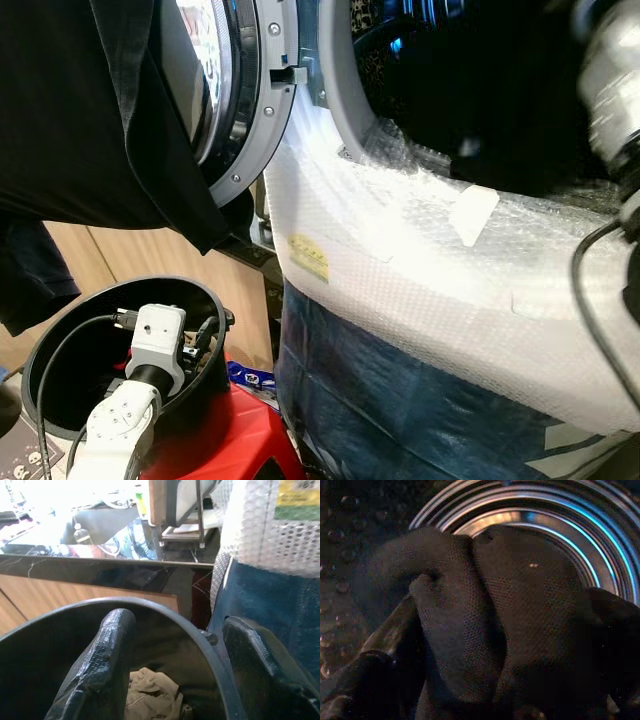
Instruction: Clothes washing
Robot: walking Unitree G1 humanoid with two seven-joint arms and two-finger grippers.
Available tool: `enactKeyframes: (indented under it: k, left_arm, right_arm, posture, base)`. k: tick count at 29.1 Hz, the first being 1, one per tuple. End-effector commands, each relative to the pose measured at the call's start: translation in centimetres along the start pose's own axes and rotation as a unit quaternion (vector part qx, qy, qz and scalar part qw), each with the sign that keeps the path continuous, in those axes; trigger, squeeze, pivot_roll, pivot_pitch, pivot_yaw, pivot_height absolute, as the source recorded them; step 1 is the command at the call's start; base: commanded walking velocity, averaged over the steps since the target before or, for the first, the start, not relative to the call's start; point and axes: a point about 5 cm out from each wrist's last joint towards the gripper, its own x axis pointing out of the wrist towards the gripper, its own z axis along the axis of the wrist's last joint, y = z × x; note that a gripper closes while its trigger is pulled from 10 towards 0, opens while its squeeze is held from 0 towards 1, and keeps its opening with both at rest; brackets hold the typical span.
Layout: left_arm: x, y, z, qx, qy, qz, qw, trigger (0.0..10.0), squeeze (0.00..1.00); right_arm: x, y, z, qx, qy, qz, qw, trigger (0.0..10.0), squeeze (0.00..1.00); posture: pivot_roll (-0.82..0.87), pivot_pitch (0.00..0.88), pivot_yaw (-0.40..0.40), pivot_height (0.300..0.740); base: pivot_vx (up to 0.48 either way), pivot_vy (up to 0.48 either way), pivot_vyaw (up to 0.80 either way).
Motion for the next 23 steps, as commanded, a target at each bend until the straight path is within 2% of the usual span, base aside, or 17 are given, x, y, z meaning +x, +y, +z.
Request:
enactKeyframes:
  k: [1, 2, 3, 5, 6, 8, 9, 10, 12, 13, 14, 16, 18, 21, 22, 23]
  left_arm:
    - [0.0, -0.1, 0.4, 0.006, -0.004, -0.003, 1.0, 10.0, 0.0]
    - [0.1, -0.2, 0.4, 0.006, -0.004, -0.004, 1.0, 10.0, 0.0]
    - [0.2, -0.3, 0.5, 0.004, -0.004, -0.006, 1.0, 10.0, 0.0]
    - [0.3, -0.5, 0.5, 0.003, -0.004, -0.009, 1.0, 10.0, 0.0]
    - [0.3, -0.7, 0.5, 0.004, -0.004, -0.013, 1.0, 10.0, 0.0]
    - [0.3, -0.9, 0.5, 0.003, -0.003, -0.016, 1.0, 10.0, 0.0]
    - [0.3, -1.0, 0.5, 0.002, -0.003, -0.018, 1.0, 10.0, 0.0]
    - [0.4, -1.0, 0.6, 0.003, -0.004, -0.02, 1.0, 10.0, 0.0]
    - [0.5, -1.0, 0.6, 0.003, -0.005, -0.021, 1.0, 10.0, 0.0]
    - [0.6, -0.9, 0.8, 0.005, -0.007, -0.02, 1.0, 10.0, 0.0]
    - [0.6, -0.7, 0.9, 0.006, -0.009, -0.019, 1.0, 10.0, 0.0]
    - [0.6, -0.6, 1.0, 0.008, -0.01, -0.019, 1.0, 10.0, 0.0]
    - [0.6, -0.5, 0.9, 0.009, -0.009, -0.018, 1.0, 10.0, 0.0]
    - [0.5, -0.6, 0.9, 0.01, -0.008, -0.019, 1.0, 10.0, 0.0]
    - [0.5, -0.8, 0.9, 0.01, -0.008, -0.023, 1.0, 10.0, 0.0]
    - [0.5, -0.9, 1.0, 0.01, -0.007, -0.025, 1.0, 10.0, 0.0]
  right_arm:
    - [-0.1, 0.8, -0.7, 0.002, 0.021, 0.023, 1.0, 10.0, 1.0]
    - [-0.6, 2.0, -3.1, -0.021, 0.065, 0.063, 0.996, 10.0, 1.0]
    - [-1.0, 2.5, -4.5, -0.031, 0.088, 0.075, 0.993, 10.0, 1.0]
    - [-1.5, 3.0, -6.1, -0.039, 0.112, 0.082, 0.99, 10.0, 1.0]
    - [-2.2, 3.7, -7.9, -0.055, 0.141, 0.104, 0.983, 10.0, 1.0]
    - [-2.6, 4.1, -8.9, -0.069, 0.157, 0.122, 0.978, 10.0, 1.0]
    - [-2.5, 4.1, -8.8, -0.066, 0.154, 0.12, 0.978, 10.0, 1.0]
    - [-1.9, 3.7, -7.3, -0.049, 0.131, 0.103, 0.985, 10.0, 1.0]
    - [-1.7, 3.6, -6.6, -0.04, 0.12, 0.097, 0.987, 10.0, 1.0]
    - [-1.1, 3.2, -4.4, -0.016, 0.079, 0.078, 0.994, 10.0, 1.0]
    - [-0.3, 2.3, -1.1, 0.01, 0.017, 0.047, 0.999, 10.0, 1.0]
    - [0.0, 1.5, 1.3, 0.019, -0.024, 0.023, 0.999, 10.0, 1.0]
    - [0.1, 1.3, 1.8, 0.024, -0.03, 0.019, 0.999, 10.0, 1.0]
    - [0.0, 1.8, 0.9, 0.033, -0.006, 0.04, 0.999, 10.0, 1.0]
    - [-0.4, 2.9, -1.7, 0.014, 0.051, 0.069, 0.996, 10.0, 0.0]
    - [-0.7, 3.3, -2.7, 0.006, 0.07, 0.077, 0.995, 10.0, 0.0]
  posture:
    - [0.2, 0.0, 0.046, 0.74]
    - [0.2, 0.0, 0.046, 0.74]
    - [0.19, 0.0, 0.043, 0.74]
    - [0.19, 0.0, 0.043, 0.74]
    - [0.19, 0.0, 0.047, 0.74]
    - [0.2, 0.0, 0.05, 0.74]
    - [0.2, 0.0, 0.05, 0.74]
    - [0.2, 0.0, 0.051, 0.74]
    - [0.2, 0.0, 0.053, 0.74]
    - [0.2, 0.0, 0.054, 0.74]
    - [0.2, 0.0, 0.06, 0.74]
    - [0.2, 0.0, 0.059, 0.74]
    - [0.2, 0.0, 0.057, 0.74]
    - [0.2, 0.0, 0.059, 0.74]
    - [0.2, 0.0, 0.068, 0.74]
    - [0.2, 0.0, 0.068, 0.74]
  base:
    - [0.0, 0.0, 0.0]
    - [0.0, 0.0, 0.0]
    - [0.0, 0.0, 0.0]
    - [0.0, 0.0, 0.0]
    - [0.0, 0.0, 0.0]
    - [0.0, 0.0, 0.0]
    - [0.0, 0.0, 0.0]
    - [0.0, 0.0, 0.0]
    - [0.0, 0.0, 0.0]
    - [0.0, 0.0, 0.0]
    - [0.0, 0.0, 0.0]
    - [0.0, 0.0, 0.0]
    - [0.0, 0.0, 0.0]
    - [0.0, 0.0, 0.0]
    - [0.0, 0.0, 0.0]
    - [0.0, 0.0, 0.0]
